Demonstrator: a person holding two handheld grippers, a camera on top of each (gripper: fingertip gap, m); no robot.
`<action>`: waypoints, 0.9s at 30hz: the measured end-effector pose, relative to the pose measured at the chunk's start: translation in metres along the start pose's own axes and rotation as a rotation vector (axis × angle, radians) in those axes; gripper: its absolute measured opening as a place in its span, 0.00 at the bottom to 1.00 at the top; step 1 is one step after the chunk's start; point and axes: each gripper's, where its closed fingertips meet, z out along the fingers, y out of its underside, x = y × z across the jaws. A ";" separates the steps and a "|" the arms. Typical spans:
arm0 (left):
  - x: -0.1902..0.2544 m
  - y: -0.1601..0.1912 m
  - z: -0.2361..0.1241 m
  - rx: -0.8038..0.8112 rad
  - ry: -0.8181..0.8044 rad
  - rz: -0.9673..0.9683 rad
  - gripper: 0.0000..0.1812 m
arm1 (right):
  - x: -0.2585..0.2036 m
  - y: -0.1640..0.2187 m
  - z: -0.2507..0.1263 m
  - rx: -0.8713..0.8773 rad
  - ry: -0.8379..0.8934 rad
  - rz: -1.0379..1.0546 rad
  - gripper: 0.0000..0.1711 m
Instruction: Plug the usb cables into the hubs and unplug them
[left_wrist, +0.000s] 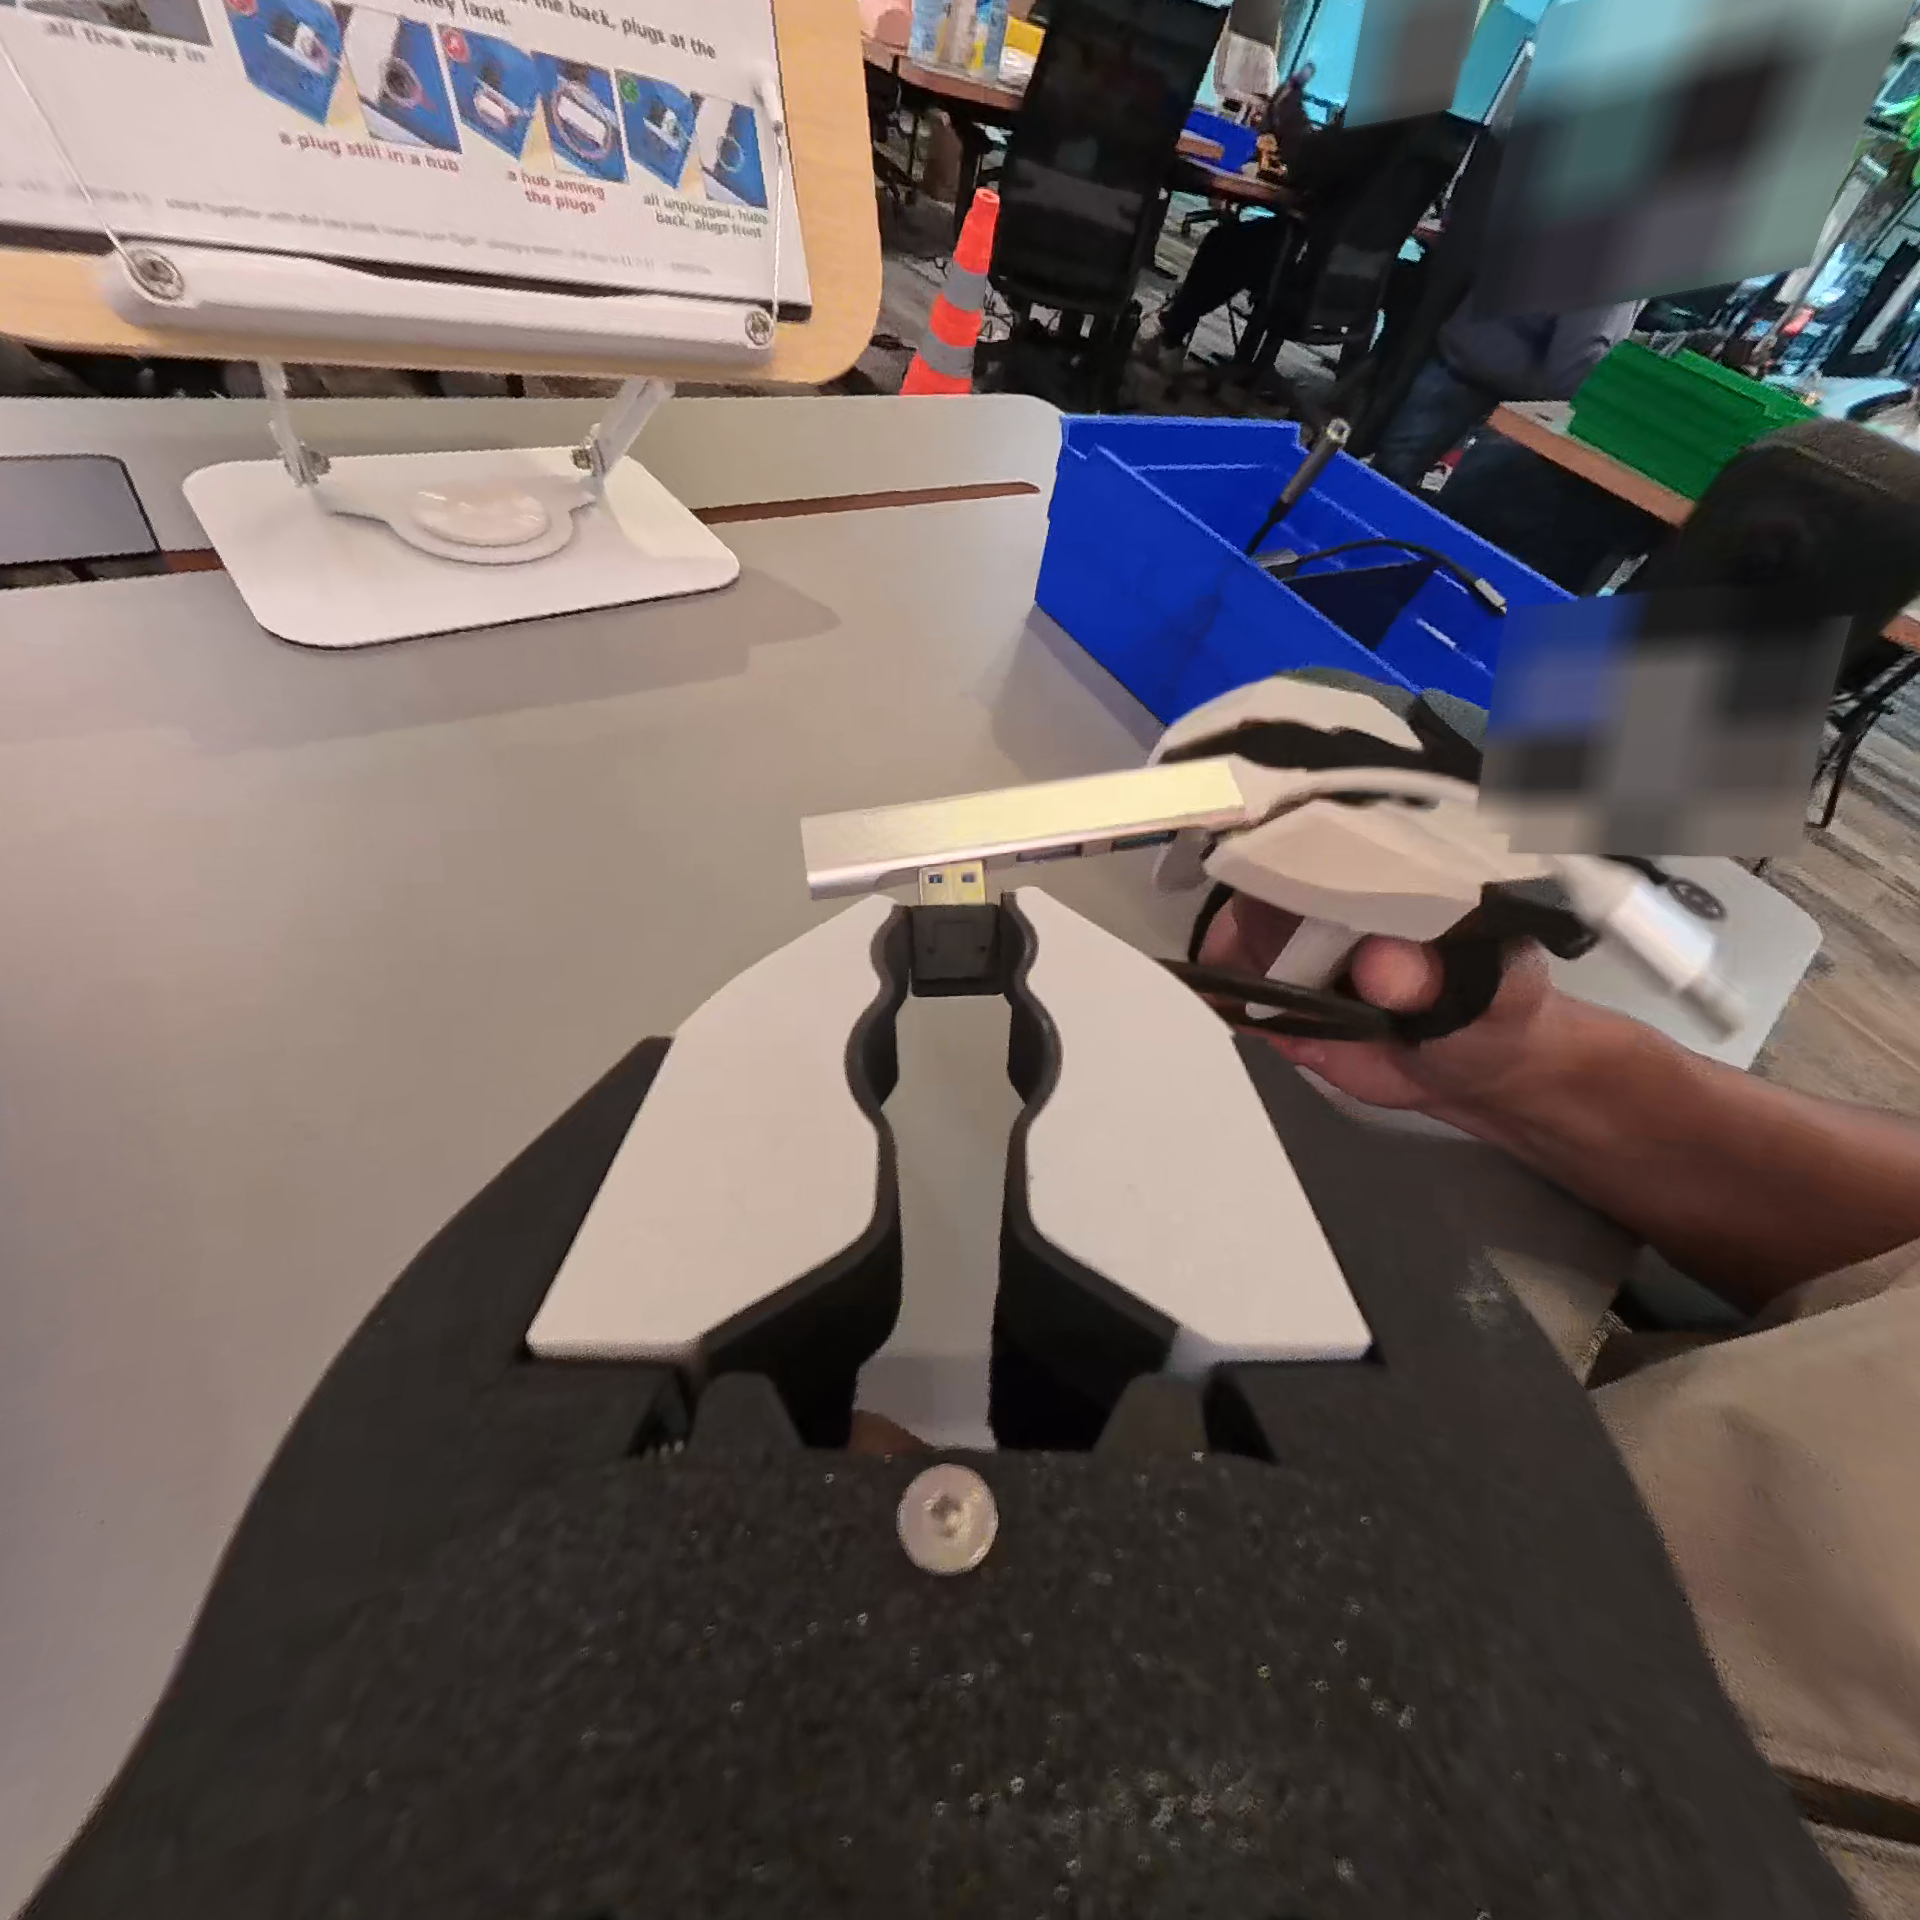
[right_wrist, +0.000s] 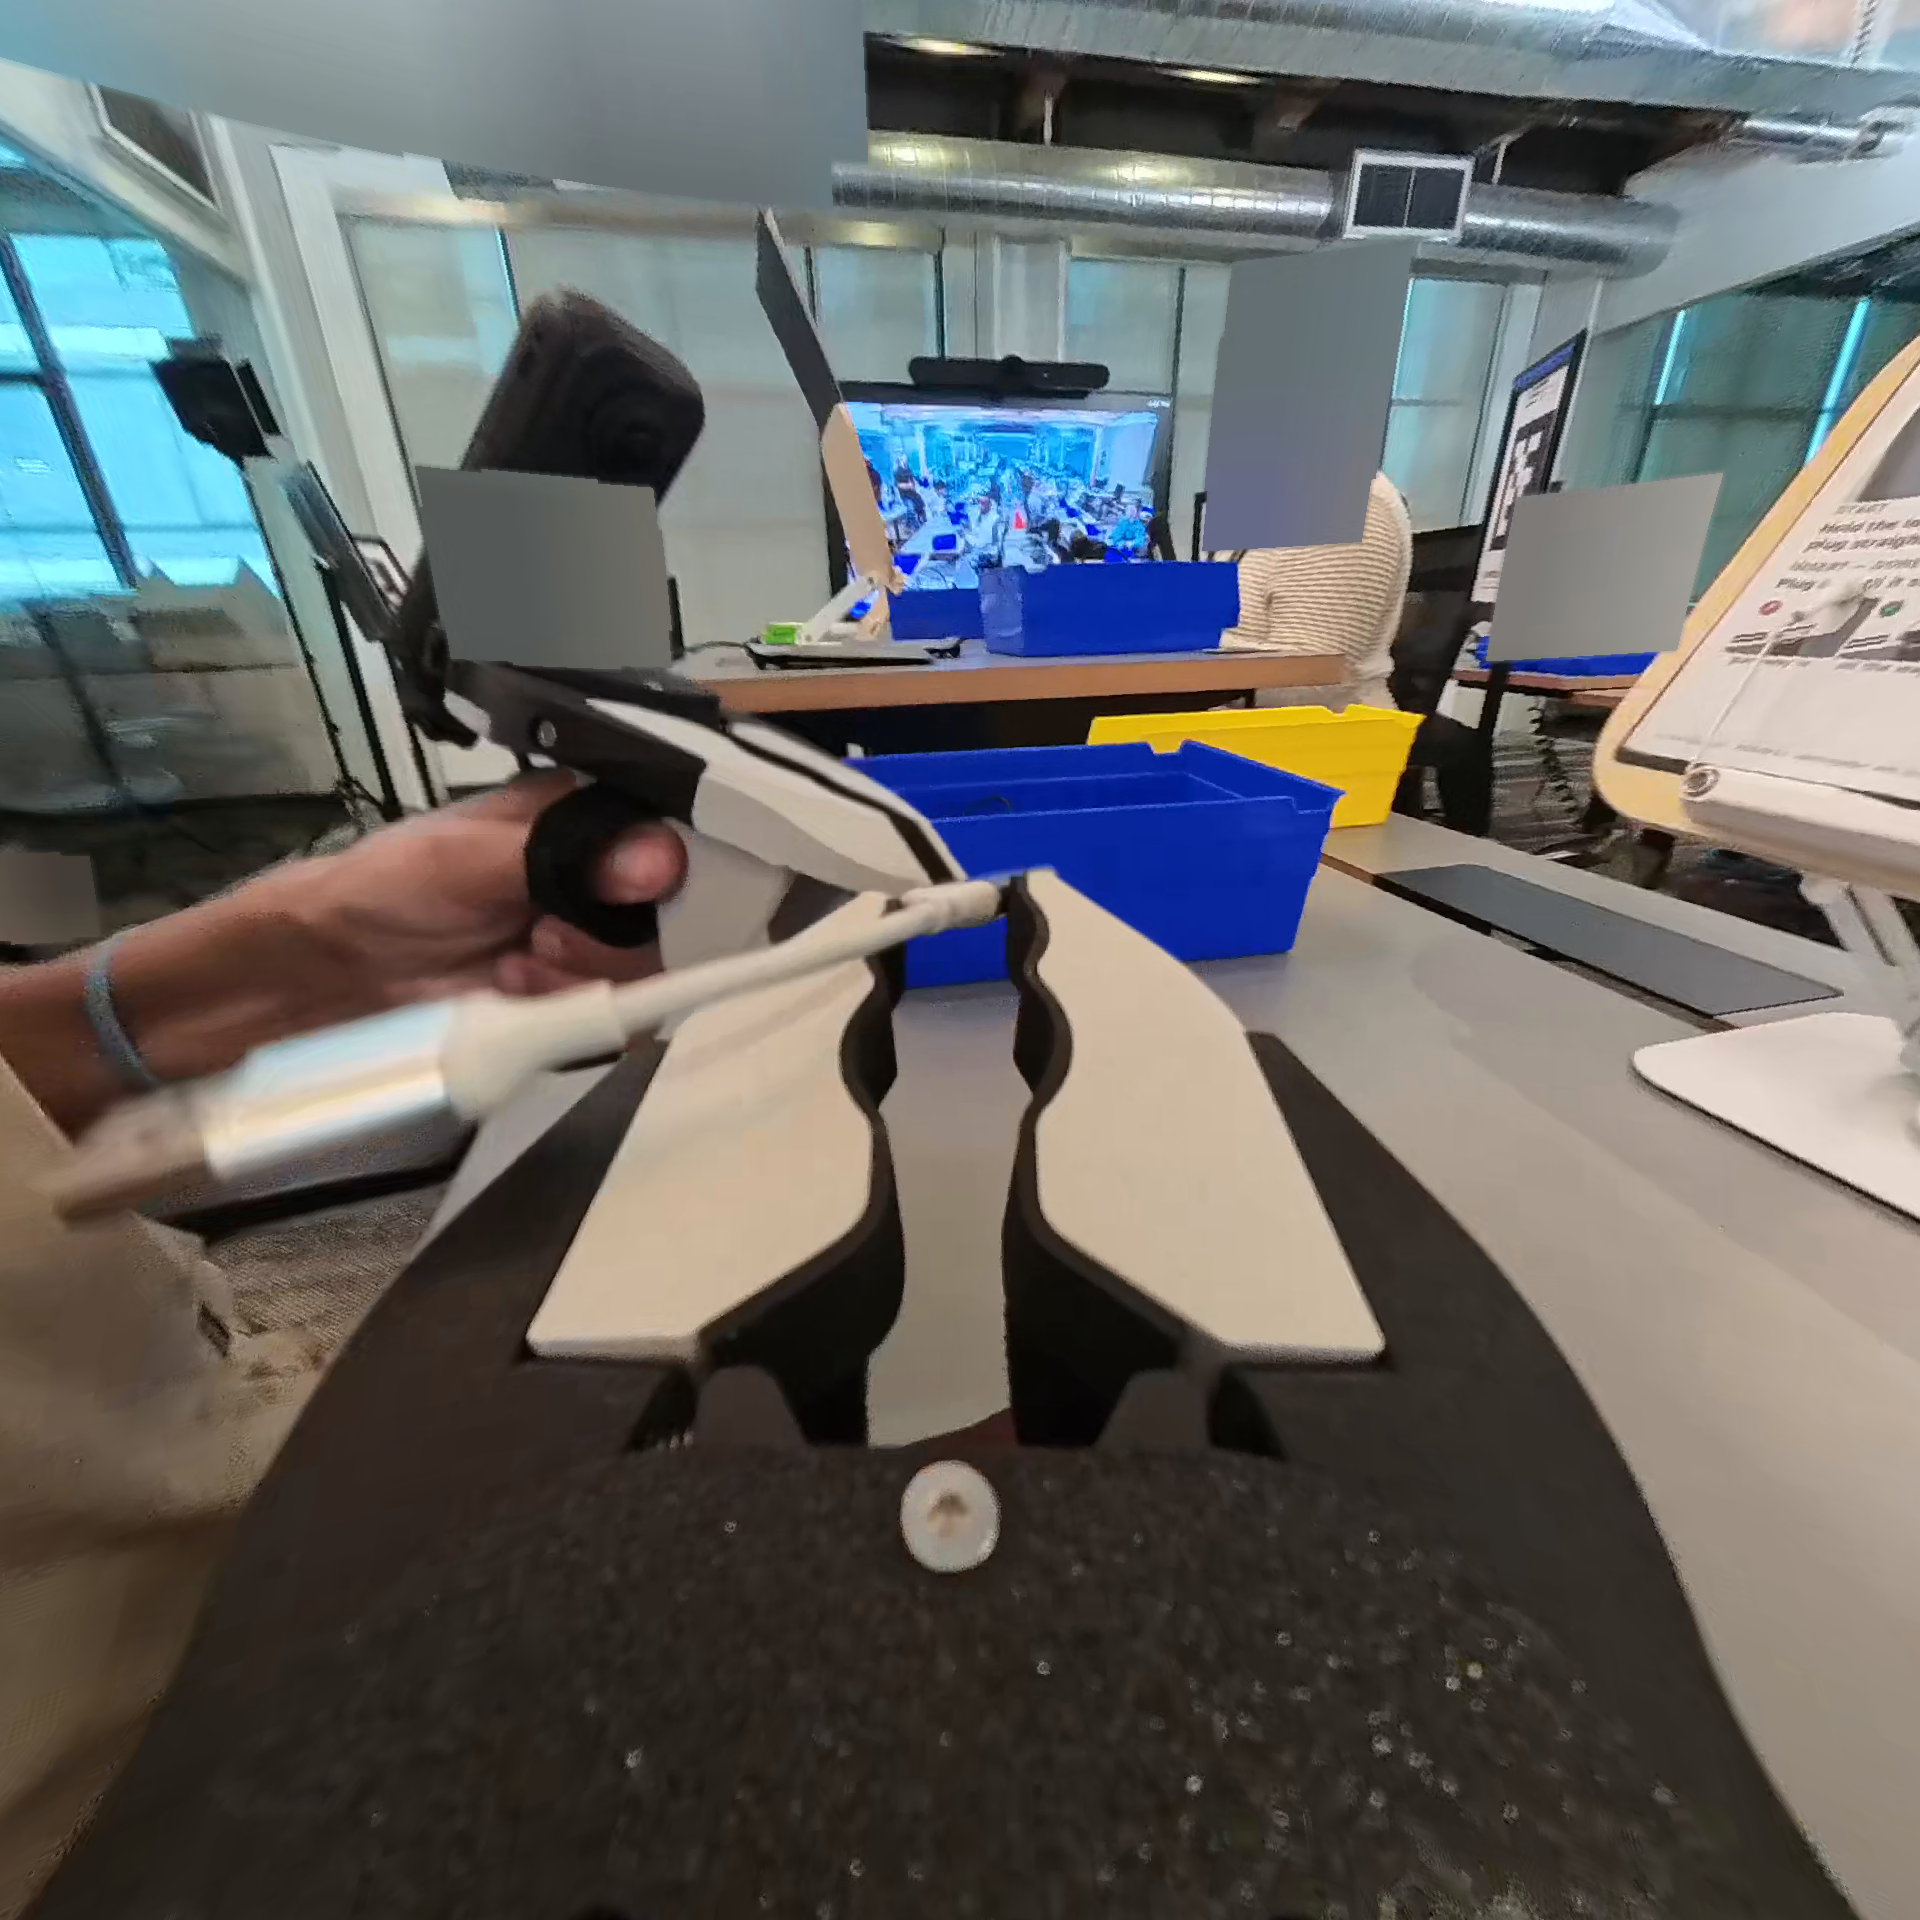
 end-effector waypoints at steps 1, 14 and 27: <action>-0.001 -0.001 0.000 0.004 -0.005 -0.001 0.09 | 0.000 0.002 0.000 -0.009 0.008 -0.018 0.11; 0.001 0.002 0.007 0.010 -0.050 0.025 0.09 | -0.003 0.002 -0.001 -0.014 0.032 -0.099 0.12; 0.004 -0.017 -0.005 0.088 -0.110 0.108 0.09 | 0.006 -0.008 -0.002 0.098 0.042 0.107 0.11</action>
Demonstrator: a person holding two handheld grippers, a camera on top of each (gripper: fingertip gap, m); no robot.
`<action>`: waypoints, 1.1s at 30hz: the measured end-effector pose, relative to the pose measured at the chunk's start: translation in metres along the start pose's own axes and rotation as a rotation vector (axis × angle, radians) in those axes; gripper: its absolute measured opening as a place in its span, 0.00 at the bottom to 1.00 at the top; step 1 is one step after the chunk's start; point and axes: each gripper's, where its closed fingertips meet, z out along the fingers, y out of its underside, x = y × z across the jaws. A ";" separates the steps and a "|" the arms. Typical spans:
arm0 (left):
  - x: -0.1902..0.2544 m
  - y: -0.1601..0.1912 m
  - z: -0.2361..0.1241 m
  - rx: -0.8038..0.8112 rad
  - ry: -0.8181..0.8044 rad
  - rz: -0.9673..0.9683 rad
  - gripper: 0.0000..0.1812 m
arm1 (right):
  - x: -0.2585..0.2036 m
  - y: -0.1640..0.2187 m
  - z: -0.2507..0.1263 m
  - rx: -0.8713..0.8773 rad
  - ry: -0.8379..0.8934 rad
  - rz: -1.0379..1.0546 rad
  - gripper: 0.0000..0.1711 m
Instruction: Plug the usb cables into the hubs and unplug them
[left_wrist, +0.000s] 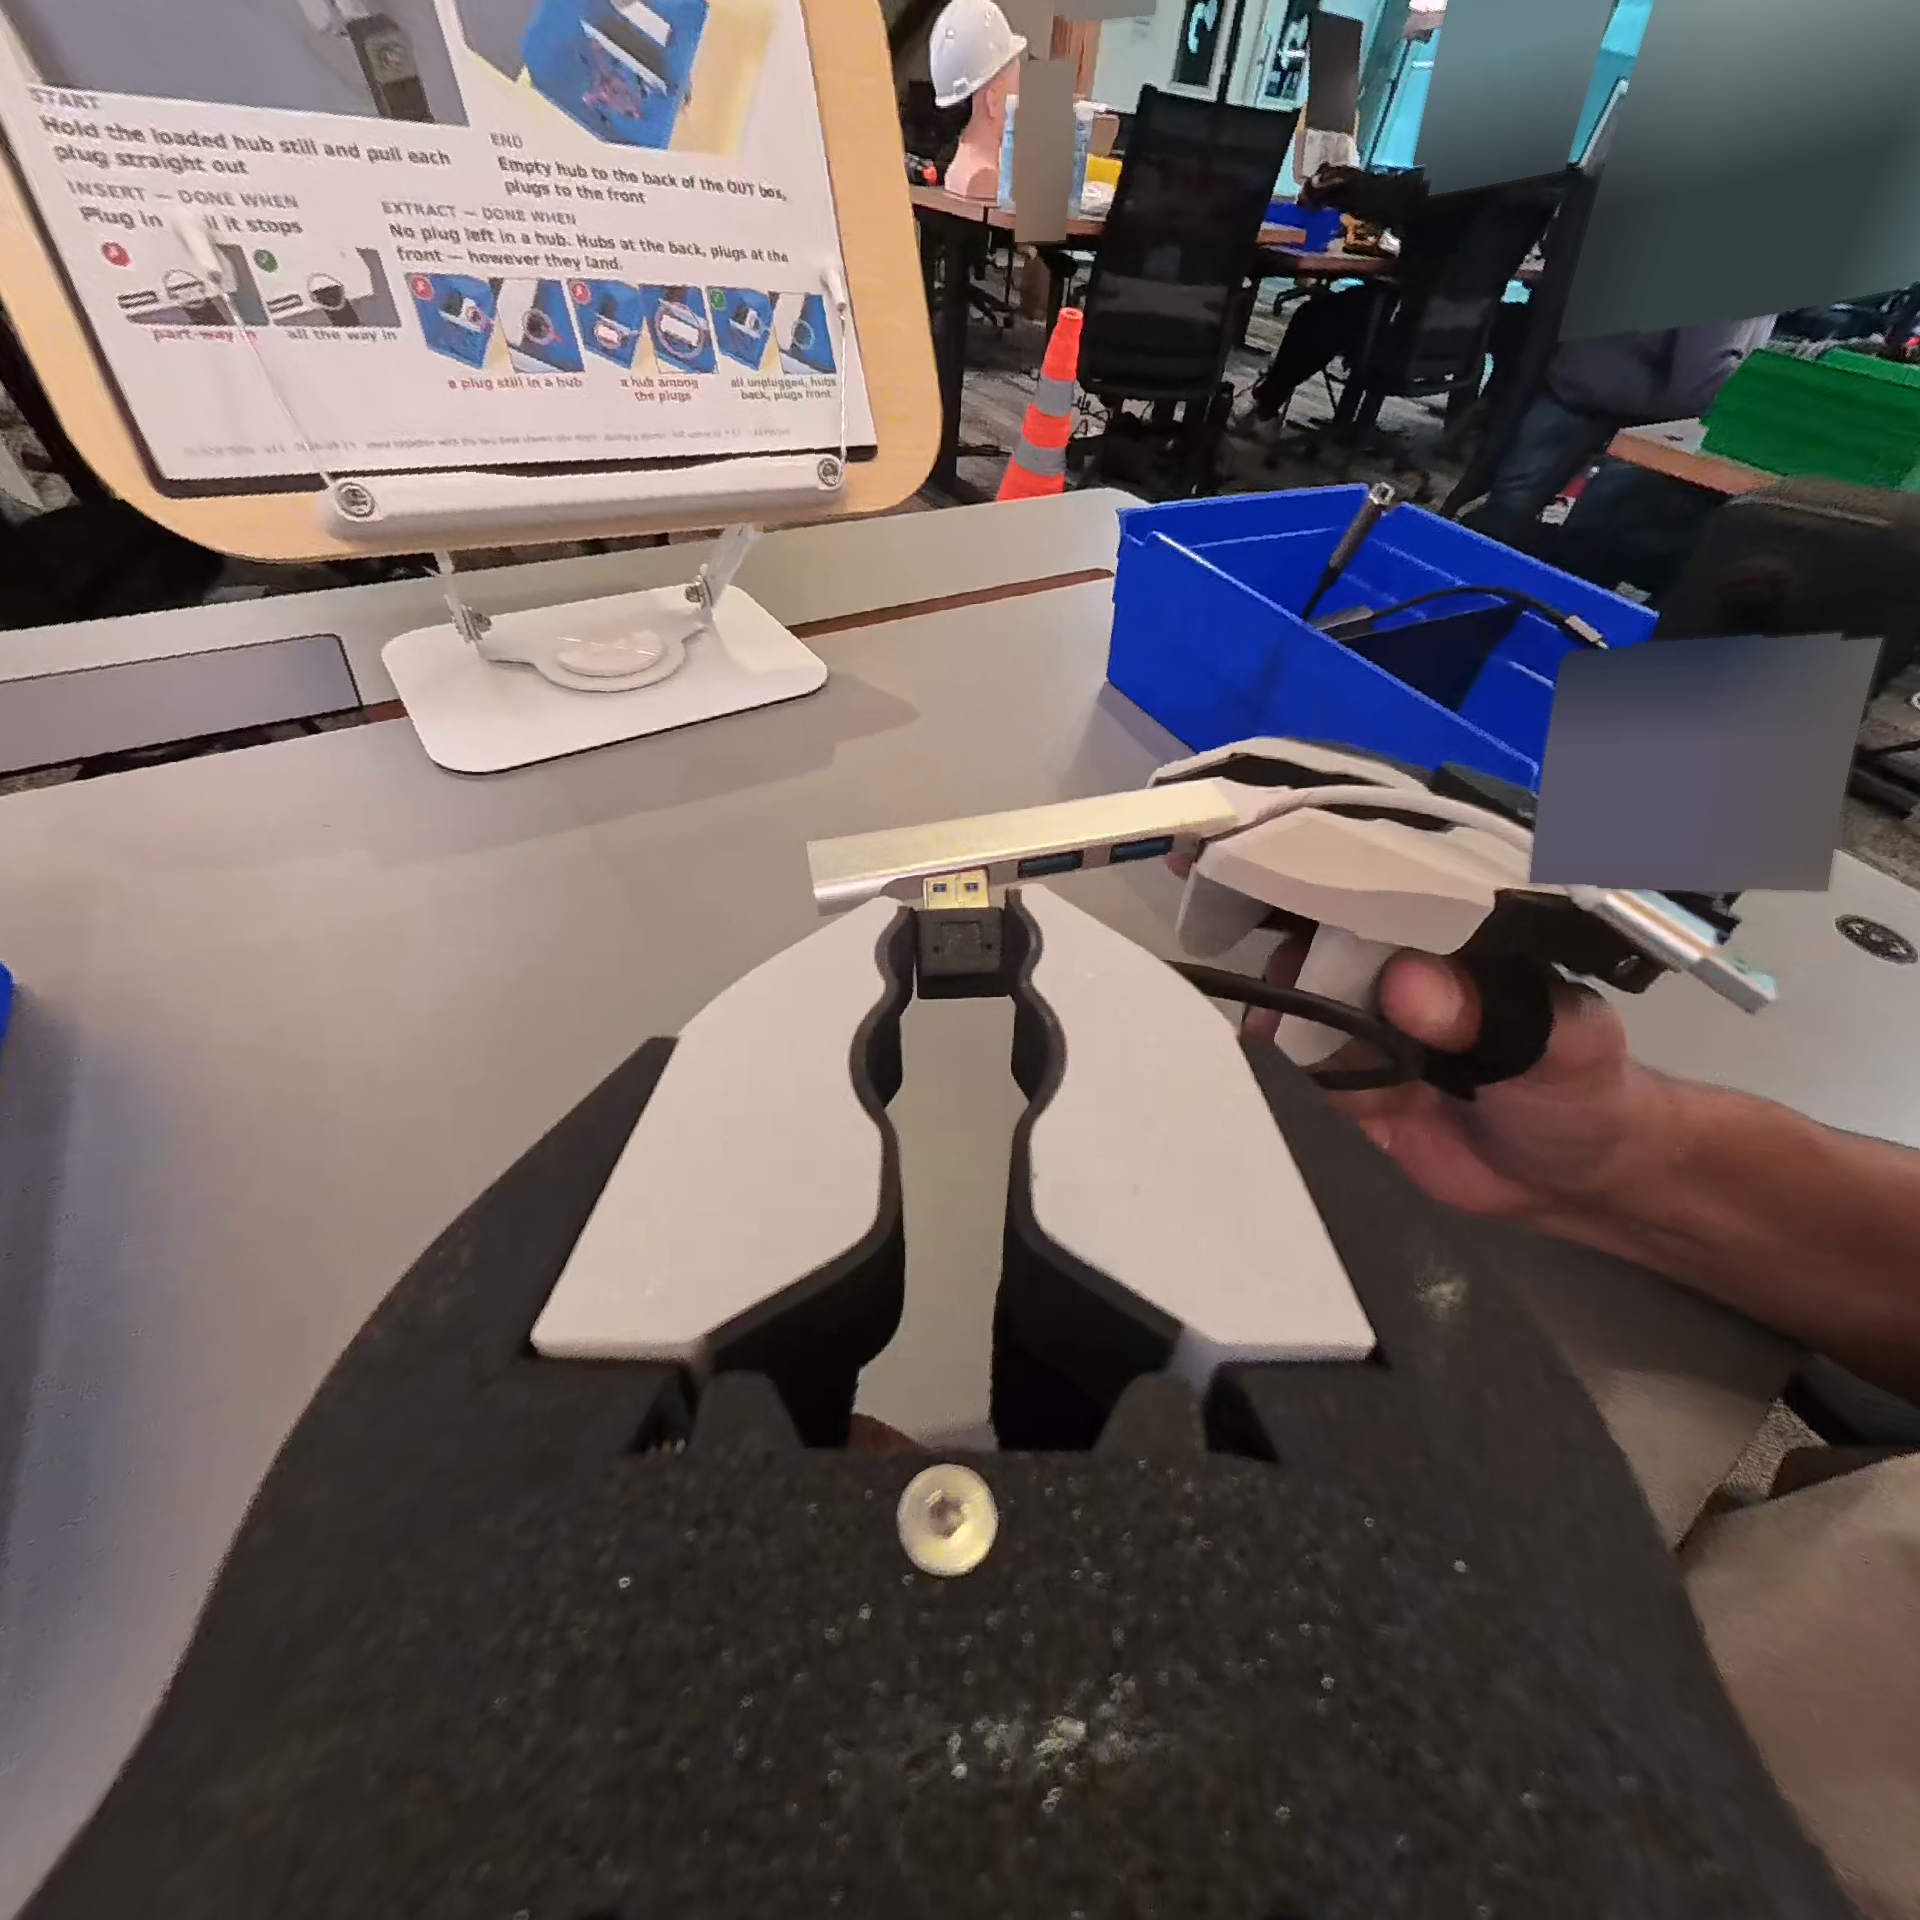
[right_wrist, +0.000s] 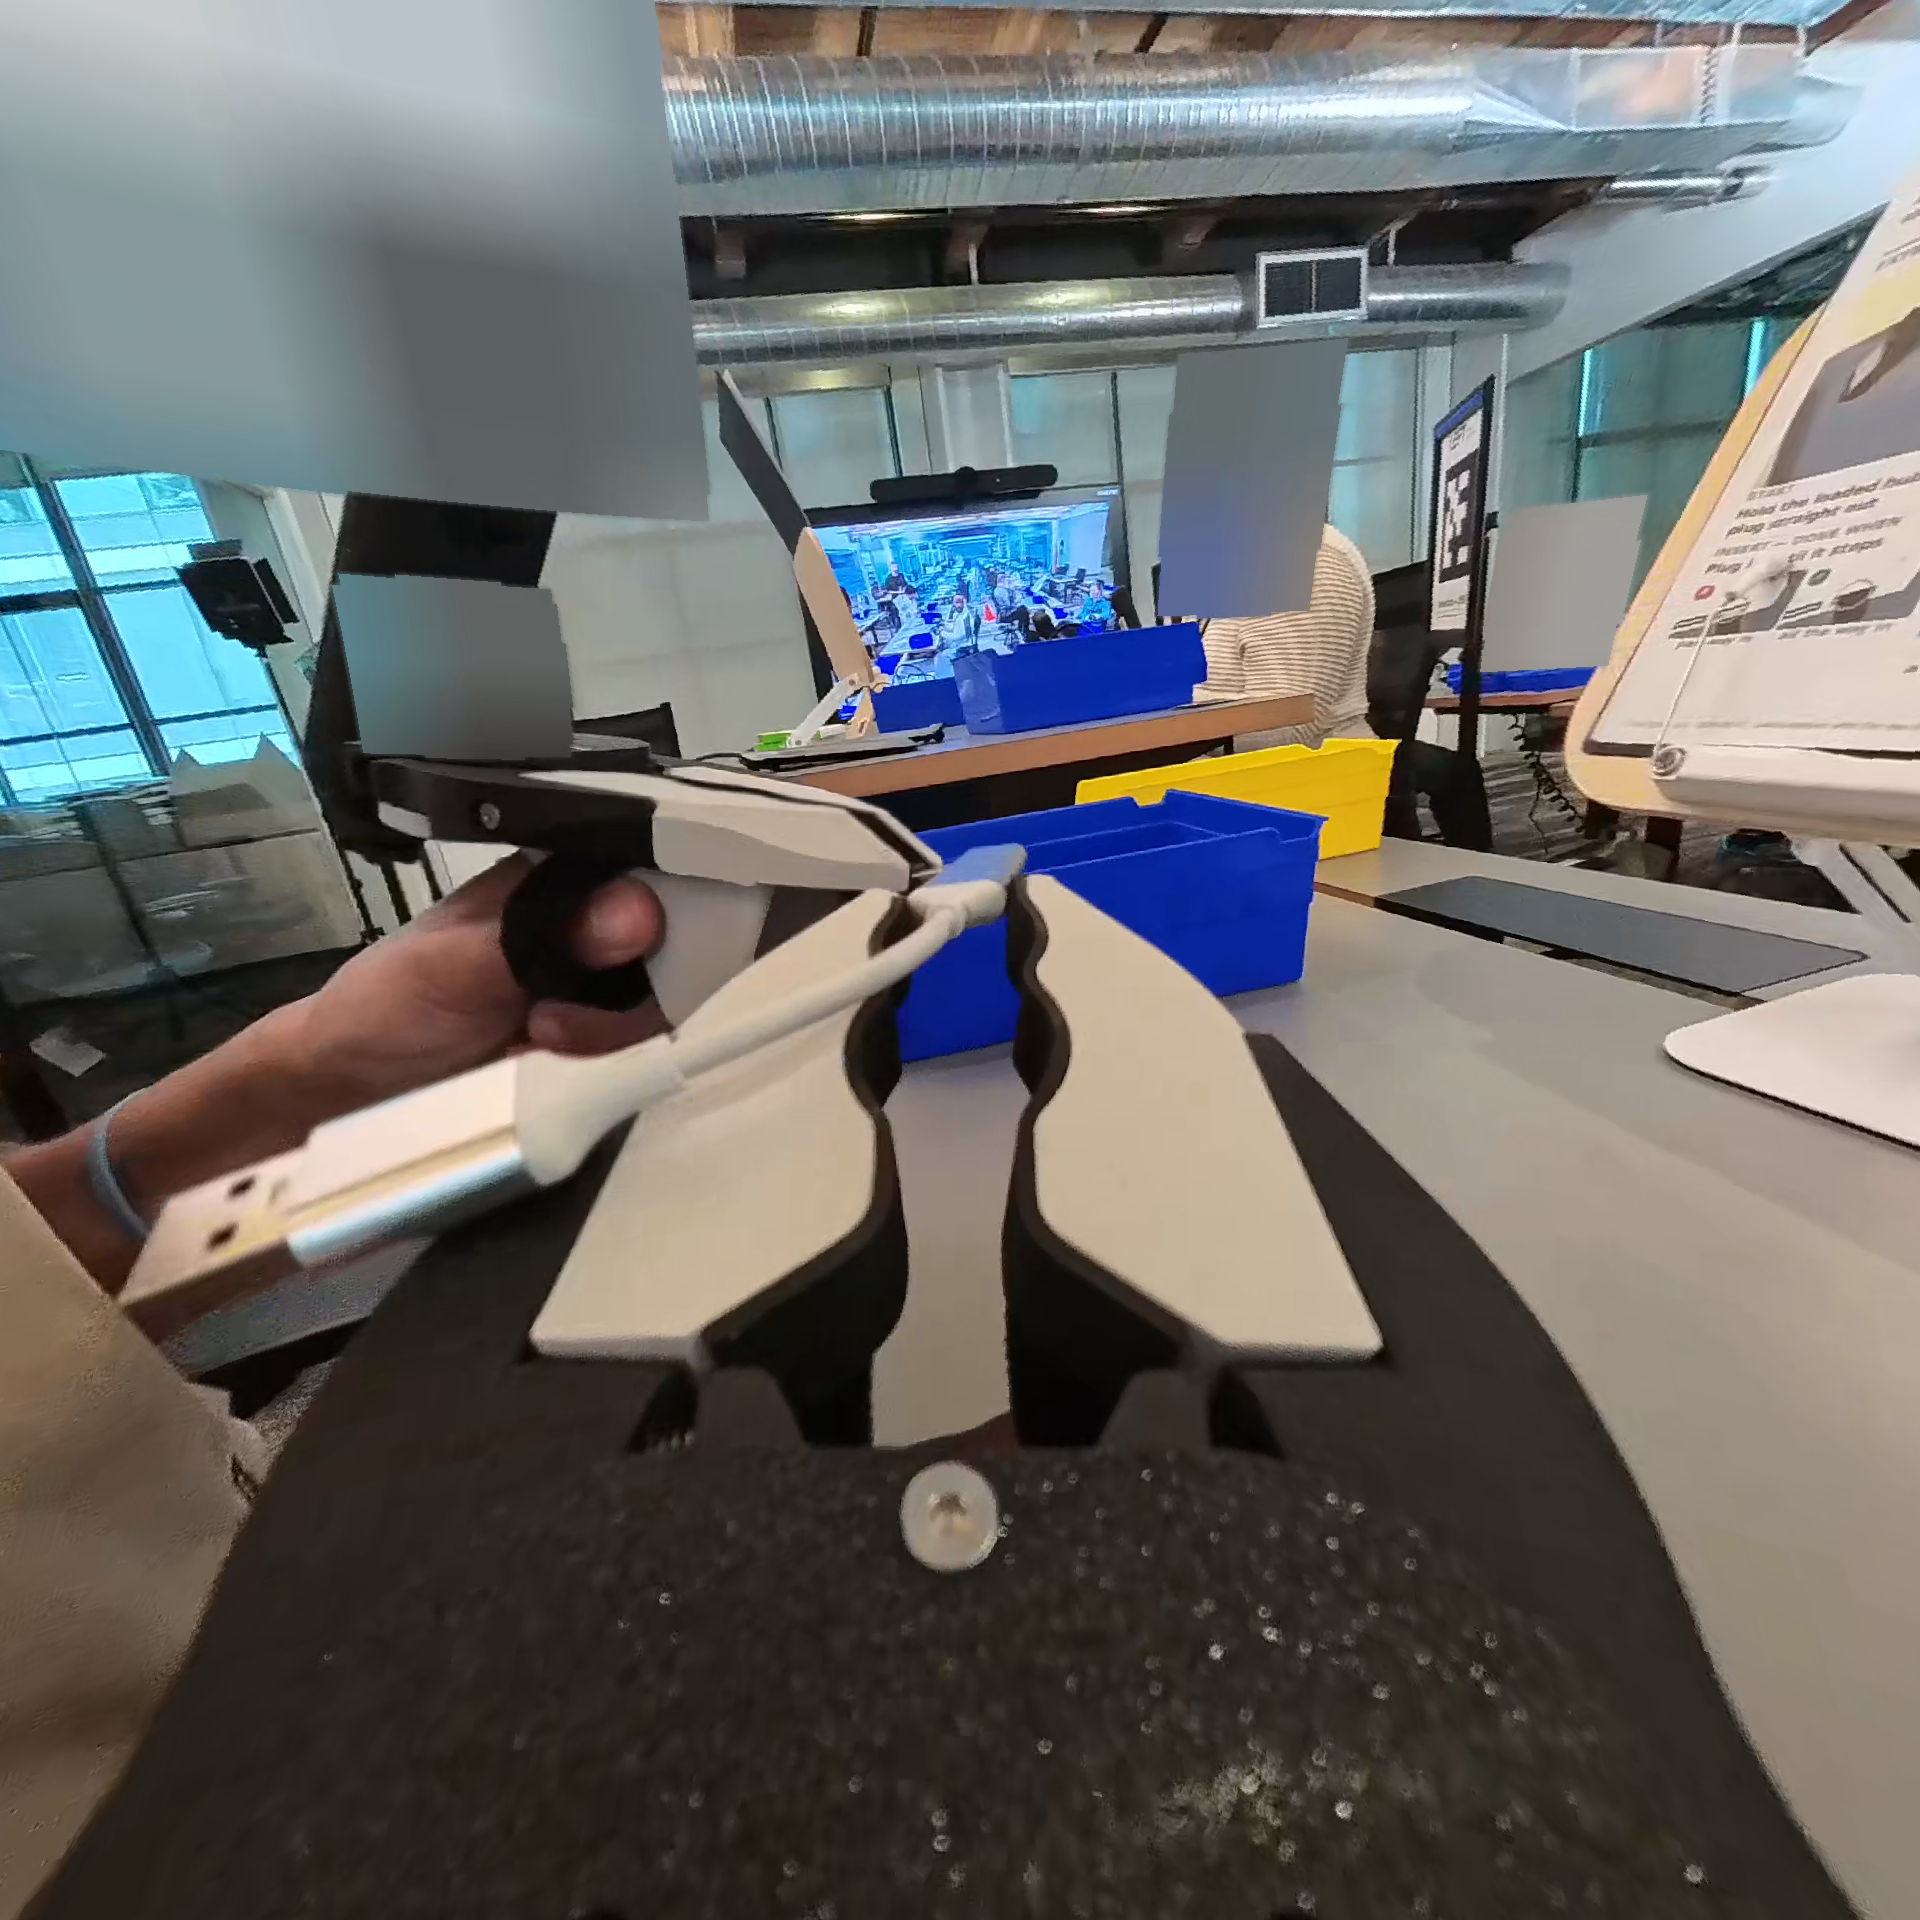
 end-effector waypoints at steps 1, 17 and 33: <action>-0.001 0.000 0.000 0.001 -0.014 -0.007 0.09 | 0.000 0.001 0.001 0.001 0.004 0.006 0.10; -0.003 0.000 -0.001 0.076 -0.072 -0.067 0.09 | -0.005 0.010 0.002 -0.059 0.017 -0.131 0.11; -0.022 -0.007 -0.001 0.103 -0.088 -0.068 0.00 | -0.004 0.033 0.013 -0.124 0.022 -0.010 0.10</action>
